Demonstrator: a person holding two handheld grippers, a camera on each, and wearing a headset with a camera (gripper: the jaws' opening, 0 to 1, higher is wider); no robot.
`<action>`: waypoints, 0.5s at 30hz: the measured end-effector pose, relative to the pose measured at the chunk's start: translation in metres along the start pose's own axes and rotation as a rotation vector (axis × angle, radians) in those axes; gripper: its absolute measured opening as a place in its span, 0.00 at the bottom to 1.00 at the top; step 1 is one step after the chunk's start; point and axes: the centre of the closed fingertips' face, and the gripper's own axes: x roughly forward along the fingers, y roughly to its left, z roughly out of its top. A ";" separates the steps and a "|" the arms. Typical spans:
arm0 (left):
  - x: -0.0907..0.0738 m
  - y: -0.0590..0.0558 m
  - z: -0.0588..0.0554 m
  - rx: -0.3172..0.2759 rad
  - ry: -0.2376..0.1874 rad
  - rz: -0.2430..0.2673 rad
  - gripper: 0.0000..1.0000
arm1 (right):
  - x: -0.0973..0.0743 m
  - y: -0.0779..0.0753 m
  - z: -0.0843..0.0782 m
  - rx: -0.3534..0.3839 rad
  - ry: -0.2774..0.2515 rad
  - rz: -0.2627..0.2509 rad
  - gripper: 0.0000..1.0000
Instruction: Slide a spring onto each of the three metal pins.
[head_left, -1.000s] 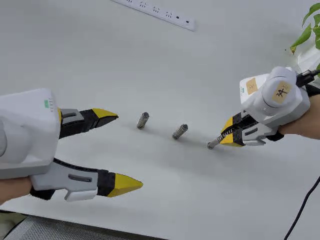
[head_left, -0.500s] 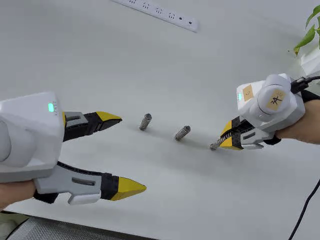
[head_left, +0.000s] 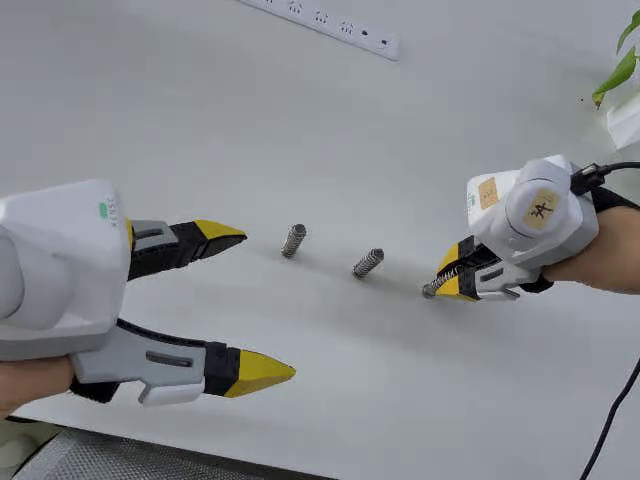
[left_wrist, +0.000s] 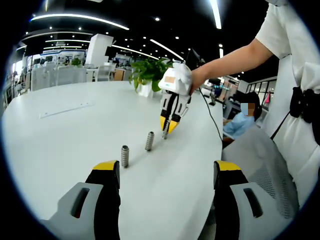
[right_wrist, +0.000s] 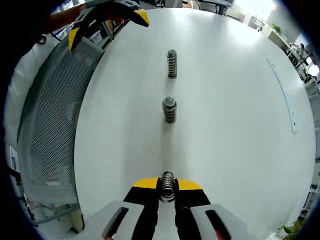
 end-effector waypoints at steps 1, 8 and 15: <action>0.000 0.000 0.000 0.000 -0.001 0.000 0.75 | 0.001 0.000 0.000 0.000 0.001 0.000 0.08; -0.001 0.000 0.000 -0.003 -0.002 0.002 0.75 | 0.005 0.002 0.001 -0.001 0.009 0.001 0.08; -0.001 0.000 0.000 -0.001 0.000 0.002 0.75 | 0.009 0.003 0.000 0.001 0.012 -0.001 0.08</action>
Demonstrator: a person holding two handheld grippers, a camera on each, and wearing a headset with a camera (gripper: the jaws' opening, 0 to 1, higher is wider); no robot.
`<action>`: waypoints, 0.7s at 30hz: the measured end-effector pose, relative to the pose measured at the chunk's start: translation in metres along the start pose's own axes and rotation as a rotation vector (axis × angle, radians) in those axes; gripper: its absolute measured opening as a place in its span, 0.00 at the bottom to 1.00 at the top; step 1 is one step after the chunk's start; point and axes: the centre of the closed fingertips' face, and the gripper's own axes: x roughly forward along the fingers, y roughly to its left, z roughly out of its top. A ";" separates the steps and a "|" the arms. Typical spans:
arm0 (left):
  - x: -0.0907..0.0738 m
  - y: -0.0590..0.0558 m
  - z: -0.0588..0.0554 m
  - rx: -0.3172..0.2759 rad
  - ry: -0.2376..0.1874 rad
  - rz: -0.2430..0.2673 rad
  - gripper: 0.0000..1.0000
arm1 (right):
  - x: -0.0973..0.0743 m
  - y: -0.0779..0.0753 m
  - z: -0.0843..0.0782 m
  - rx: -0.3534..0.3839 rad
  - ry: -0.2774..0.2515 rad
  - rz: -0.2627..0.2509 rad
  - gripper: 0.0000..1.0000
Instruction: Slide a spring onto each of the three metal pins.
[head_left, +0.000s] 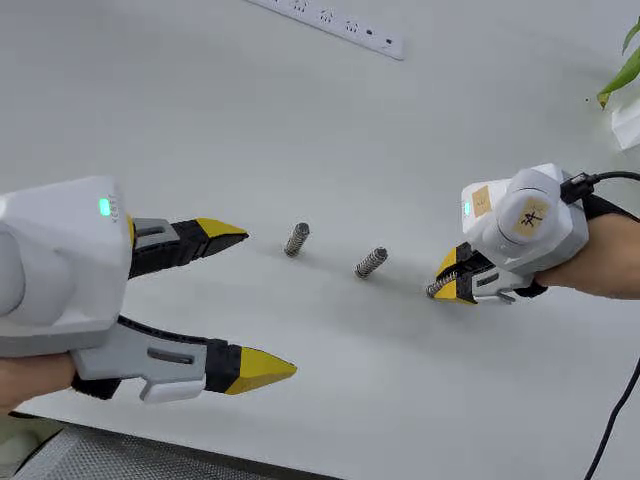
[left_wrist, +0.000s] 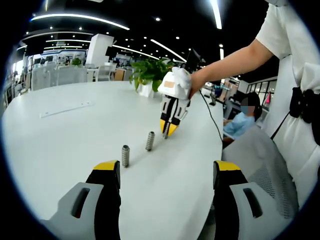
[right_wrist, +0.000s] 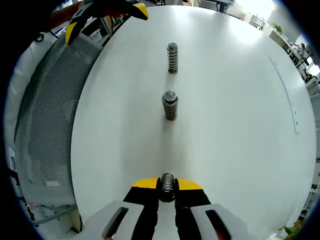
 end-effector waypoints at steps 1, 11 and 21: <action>0.000 0.000 0.000 0.000 0.000 0.000 0.75 | 0.001 -0.001 -0.001 0.000 0.000 0.000 0.08; -0.001 0.000 0.000 0.003 0.004 0.001 0.74 | 0.000 0.002 0.003 0.010 -0.008 0.000 0.11; -0.002 -0.001 0.004 0.014 0.006 0.002 0.74 | -0.006 0.000 0.003 0.029 -0.032 -0.016 0.16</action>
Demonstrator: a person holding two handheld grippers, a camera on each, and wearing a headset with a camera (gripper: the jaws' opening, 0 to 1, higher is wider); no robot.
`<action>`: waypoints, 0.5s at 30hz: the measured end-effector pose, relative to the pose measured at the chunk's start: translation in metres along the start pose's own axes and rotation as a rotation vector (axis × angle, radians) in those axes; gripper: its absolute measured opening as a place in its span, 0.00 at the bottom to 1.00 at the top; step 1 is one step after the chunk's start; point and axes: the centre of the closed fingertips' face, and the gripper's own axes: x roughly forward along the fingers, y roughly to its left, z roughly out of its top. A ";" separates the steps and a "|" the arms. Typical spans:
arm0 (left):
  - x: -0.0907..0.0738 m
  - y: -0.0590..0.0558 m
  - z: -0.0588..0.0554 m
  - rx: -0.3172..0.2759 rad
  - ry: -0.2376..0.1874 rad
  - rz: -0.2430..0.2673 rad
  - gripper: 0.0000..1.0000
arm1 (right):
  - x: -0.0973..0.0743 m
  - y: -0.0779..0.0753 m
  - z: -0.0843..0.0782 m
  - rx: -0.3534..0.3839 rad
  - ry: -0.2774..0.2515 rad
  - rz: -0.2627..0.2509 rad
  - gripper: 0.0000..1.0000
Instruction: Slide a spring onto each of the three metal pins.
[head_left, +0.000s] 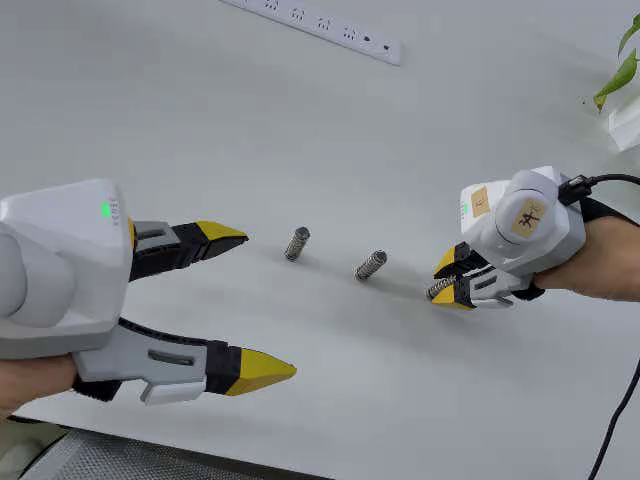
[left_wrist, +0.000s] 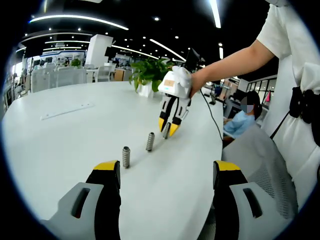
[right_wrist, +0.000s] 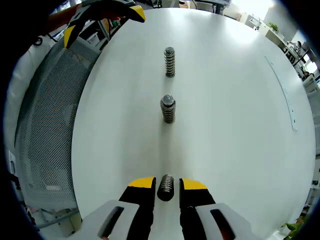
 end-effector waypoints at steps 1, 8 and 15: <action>0.000 0.000 0.000 0.002 0.000 0.000 0.75 | -0.001 -0.001 0.000 0.006 -0.006 -0.002 0.18; -0.002 -0.002 0.001 0.027 0.013 -0.005 0.79 | -0.021 -0.001 -0.001 0.089 -0.084 -0.029 0.24; -0.004 0.002 -0.001 0.050 0.028 0.002 0.87 | -0.049 0.005 0.003 0.199 -0.242 -0.111 0.32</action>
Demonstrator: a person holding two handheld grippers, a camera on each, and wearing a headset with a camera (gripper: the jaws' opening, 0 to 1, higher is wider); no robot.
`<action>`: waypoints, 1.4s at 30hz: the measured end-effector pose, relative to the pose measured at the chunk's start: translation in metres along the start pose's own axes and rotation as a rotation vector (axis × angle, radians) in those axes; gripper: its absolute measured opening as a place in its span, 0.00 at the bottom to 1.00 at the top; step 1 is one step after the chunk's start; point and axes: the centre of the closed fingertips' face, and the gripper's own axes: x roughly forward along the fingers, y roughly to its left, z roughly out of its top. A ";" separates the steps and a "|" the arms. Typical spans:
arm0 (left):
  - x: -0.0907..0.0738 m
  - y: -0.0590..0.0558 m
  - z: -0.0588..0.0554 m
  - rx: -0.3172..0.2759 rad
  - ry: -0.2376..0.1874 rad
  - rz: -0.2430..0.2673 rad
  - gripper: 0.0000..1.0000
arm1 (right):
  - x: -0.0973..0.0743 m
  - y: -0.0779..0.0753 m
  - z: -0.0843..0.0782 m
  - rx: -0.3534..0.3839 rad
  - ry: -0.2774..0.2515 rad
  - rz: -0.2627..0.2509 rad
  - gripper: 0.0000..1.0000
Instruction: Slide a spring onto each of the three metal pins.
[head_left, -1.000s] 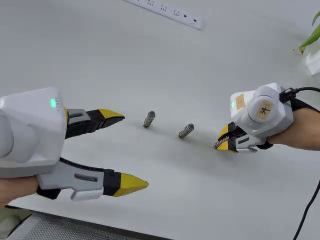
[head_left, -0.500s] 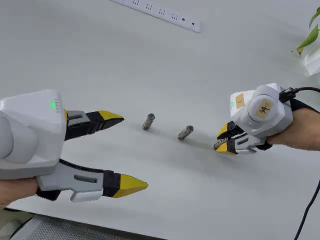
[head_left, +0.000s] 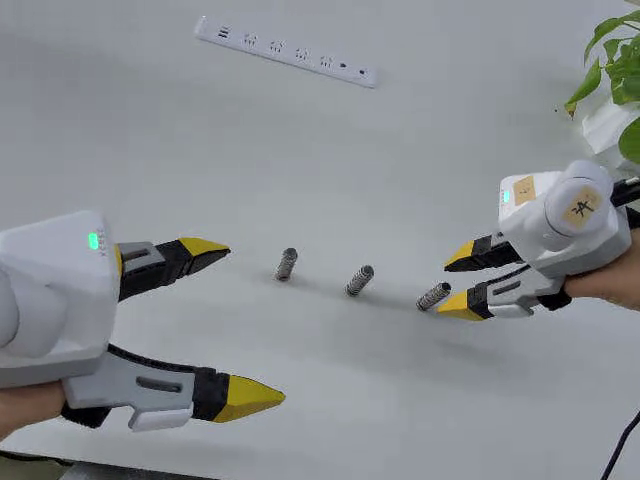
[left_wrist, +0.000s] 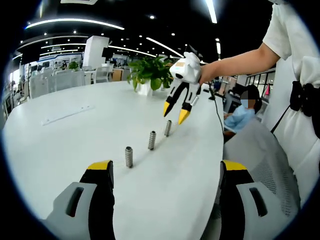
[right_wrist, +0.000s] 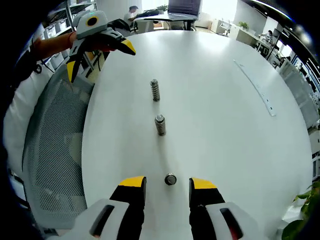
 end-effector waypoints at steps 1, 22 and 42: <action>0.000 0.000 0.000 0.004 0.001 0.000 0.88 | -0.003 0.001 -0.001 0.022 -0.014 -0.011 0.34; -0.012 0.017 -0.010 0.050 0.055 0.055 0.99 | -0.035 0.053 -0.031 0.317 -0.456 -0.192 0.84; -0.009 0.017 -0.025 0.043 0.093 0.078 0.99 | -0.035 0.073 -0.048 0.407 -0.601 -0.247 0.96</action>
